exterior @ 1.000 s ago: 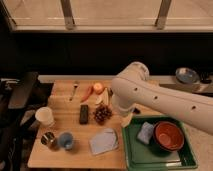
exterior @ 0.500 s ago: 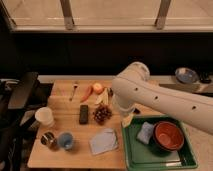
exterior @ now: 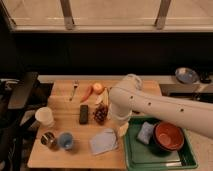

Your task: Place towel in paper cup

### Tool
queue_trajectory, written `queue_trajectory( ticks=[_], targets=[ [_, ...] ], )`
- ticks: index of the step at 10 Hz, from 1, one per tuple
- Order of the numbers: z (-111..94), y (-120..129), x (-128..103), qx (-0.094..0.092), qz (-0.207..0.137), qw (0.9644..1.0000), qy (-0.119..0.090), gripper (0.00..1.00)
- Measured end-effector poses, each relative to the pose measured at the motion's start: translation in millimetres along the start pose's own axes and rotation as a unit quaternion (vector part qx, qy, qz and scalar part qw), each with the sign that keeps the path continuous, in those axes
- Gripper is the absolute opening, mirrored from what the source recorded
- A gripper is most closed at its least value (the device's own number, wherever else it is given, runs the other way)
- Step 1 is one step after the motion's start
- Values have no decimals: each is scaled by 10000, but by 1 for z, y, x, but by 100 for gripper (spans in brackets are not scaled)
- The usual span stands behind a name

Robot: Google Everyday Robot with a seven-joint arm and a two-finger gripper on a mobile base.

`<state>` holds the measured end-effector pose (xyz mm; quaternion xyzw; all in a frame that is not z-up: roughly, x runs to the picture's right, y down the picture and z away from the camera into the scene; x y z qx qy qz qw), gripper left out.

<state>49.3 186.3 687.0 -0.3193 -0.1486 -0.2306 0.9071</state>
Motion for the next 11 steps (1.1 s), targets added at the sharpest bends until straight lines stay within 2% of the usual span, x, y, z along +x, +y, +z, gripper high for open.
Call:
queue_trajectory(
  ticks=[5,7,11],
  targets=[
    [47,7,-23,-100,-152,9991,-391,65],
    [71,4,-35,-240,-275,9979,-539,65],
    [101,4,-41,-438,-409,9954,-748,65]
  ],
)
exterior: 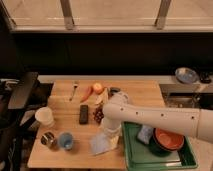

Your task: Place towel in paper cup

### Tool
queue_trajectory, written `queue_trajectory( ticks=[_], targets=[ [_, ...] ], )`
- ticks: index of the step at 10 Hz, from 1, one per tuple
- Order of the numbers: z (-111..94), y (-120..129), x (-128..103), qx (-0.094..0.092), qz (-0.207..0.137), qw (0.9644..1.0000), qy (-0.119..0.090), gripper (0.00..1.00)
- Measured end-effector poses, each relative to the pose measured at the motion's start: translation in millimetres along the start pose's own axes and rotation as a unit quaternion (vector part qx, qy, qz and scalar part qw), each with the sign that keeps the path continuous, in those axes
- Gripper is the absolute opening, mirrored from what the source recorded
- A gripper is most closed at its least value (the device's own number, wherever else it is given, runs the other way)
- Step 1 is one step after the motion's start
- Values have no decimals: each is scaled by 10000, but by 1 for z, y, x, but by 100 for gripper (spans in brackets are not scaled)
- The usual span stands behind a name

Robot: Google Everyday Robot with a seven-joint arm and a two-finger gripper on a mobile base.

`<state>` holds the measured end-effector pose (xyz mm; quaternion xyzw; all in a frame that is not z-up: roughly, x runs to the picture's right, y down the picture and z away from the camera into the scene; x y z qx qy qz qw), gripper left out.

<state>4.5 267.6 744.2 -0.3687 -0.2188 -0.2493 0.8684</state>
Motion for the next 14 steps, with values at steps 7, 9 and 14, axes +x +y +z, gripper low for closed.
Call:
queue_trajectory(
  ticks=[7,9,14],
  targets=[
    [31,-3,-8,-59,-58,9974,-721,65],
    [37,-3,-9,-98,-59,9962,-865,65],
    [45,-1,-9,-180,-37,9948,-1002,57]
  ],
)
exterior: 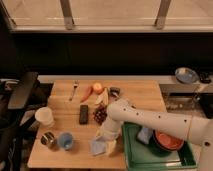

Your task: Place towel in paper cup

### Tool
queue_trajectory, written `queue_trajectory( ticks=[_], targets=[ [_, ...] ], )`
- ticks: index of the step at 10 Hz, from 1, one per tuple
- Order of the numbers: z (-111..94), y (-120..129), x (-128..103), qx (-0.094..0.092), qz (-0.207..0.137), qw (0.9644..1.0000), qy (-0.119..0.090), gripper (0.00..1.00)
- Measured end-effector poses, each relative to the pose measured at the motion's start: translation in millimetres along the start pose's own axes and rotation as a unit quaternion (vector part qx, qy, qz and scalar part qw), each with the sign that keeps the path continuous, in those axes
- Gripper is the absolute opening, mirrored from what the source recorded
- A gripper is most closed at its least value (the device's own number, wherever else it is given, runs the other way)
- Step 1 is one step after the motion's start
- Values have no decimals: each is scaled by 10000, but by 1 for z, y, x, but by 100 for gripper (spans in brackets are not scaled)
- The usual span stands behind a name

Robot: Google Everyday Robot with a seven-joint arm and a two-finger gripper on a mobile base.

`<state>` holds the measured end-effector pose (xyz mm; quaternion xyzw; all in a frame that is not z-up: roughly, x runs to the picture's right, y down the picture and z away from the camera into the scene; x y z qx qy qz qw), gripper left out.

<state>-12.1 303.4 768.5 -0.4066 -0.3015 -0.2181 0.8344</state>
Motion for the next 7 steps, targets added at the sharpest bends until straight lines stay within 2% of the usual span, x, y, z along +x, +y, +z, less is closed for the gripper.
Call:
queue_trajectory(
  ticks=[4,5,6,7],
  targets=[
    [-1,-2,-1,1,-10,10000,-21,13],
    [0,3,-2,-64,-15,10000,-32,5],
    [-1,2,-1,-35,-19,10000,1,0],
    [-5,-1,-1,5,-11,10000,56,0]
  ],
)
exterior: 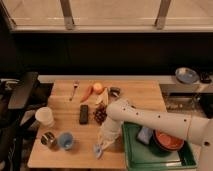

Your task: Place towel in paper cup

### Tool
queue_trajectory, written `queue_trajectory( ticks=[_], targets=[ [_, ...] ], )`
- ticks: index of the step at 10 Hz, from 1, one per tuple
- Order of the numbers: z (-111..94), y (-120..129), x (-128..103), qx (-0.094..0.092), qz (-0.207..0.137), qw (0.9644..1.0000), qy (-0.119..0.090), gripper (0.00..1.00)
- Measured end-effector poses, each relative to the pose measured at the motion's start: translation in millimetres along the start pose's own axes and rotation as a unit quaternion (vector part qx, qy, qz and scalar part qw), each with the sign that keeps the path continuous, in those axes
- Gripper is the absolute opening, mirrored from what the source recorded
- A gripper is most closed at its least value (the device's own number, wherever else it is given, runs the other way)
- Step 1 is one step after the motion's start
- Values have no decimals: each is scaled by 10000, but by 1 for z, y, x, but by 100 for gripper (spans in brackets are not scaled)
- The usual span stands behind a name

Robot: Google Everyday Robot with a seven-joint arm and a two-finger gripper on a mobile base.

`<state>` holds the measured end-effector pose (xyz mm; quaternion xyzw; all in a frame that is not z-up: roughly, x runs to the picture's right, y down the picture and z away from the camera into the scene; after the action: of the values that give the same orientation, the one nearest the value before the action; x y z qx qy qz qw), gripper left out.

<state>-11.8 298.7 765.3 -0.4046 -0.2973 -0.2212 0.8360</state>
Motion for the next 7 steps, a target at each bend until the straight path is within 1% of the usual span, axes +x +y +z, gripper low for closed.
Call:
queue_trajectory(
  ticks=[2,3,5,6,7],
  targets=[
    [-31,-12,-3,210,-12,9992,329,0],
    [-45,-17,-6,307,-43,9985,448,0],
    [-102,-36,-23,621,-203,9947,792,0],
    [-117,-45,-30,711,-278,9936,834,0],
    [-132,-58,-44,822,-402,9923,833,0]
  ],
)
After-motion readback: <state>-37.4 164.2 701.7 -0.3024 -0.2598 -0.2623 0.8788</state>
